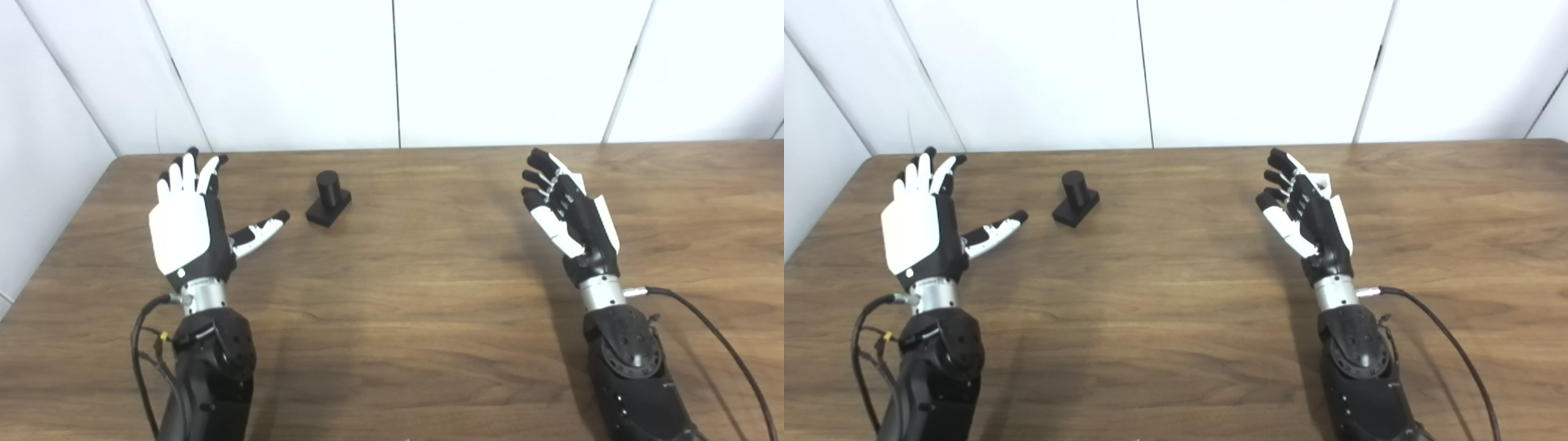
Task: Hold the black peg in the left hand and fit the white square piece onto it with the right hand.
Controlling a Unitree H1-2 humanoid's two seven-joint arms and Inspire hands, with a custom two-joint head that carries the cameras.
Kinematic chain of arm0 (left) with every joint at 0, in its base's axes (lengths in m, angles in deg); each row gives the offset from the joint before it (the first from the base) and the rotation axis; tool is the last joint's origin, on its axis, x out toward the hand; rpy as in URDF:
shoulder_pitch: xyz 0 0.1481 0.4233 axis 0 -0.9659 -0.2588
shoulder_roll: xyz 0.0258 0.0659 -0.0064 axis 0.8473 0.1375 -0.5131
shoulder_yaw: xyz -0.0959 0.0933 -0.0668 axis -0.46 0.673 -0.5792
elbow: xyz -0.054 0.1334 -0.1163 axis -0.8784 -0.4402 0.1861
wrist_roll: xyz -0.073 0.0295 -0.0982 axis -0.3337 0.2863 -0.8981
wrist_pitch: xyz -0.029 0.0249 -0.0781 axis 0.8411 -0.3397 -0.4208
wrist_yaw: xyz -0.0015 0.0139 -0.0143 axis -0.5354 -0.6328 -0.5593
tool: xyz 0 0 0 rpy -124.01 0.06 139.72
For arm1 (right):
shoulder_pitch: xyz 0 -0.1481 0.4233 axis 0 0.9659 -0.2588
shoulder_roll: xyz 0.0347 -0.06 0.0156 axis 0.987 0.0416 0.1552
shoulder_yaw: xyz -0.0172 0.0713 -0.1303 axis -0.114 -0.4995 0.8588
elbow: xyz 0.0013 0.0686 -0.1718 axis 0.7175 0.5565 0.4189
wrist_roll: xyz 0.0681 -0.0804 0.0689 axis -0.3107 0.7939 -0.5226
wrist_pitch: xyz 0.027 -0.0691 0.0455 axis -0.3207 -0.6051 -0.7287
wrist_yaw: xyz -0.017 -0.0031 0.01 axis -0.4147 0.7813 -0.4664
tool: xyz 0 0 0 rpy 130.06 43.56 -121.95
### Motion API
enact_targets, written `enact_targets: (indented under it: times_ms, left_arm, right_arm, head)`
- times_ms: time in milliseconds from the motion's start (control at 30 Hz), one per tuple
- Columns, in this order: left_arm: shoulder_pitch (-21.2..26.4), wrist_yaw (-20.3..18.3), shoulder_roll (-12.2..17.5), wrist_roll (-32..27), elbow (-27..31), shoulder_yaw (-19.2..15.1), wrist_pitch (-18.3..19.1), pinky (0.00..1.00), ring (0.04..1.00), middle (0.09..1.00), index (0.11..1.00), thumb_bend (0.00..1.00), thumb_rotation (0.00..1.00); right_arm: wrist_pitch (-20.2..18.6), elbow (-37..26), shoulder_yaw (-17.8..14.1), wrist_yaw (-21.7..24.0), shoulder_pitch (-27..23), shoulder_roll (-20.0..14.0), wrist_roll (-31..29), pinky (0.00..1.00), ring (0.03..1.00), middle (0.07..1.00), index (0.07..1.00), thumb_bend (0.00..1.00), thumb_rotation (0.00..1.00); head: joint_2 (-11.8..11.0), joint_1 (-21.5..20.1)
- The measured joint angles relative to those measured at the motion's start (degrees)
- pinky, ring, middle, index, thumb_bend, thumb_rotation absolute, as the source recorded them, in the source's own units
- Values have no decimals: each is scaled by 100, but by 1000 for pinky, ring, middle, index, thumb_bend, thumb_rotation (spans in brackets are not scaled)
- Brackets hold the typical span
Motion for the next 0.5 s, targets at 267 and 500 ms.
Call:
enact_targets:
  times_ms: [267,500]
  left_arm:
    - [215,-44,-7,-142,-403,187,164,1000,1000,1000,797,971,615]
    - [340,-255,-32,-411,-584,314,355,1000,1000,1000,737,1000,633]
  right_arm:
    - [1,0,2,35,-1,-2,-53,781,846,883,874,648,606]
    - [0,-1,4,33,-2,-5,-43,787,847,884,873,640,599]
  head:
    - [0,0]
    - [9,-9]
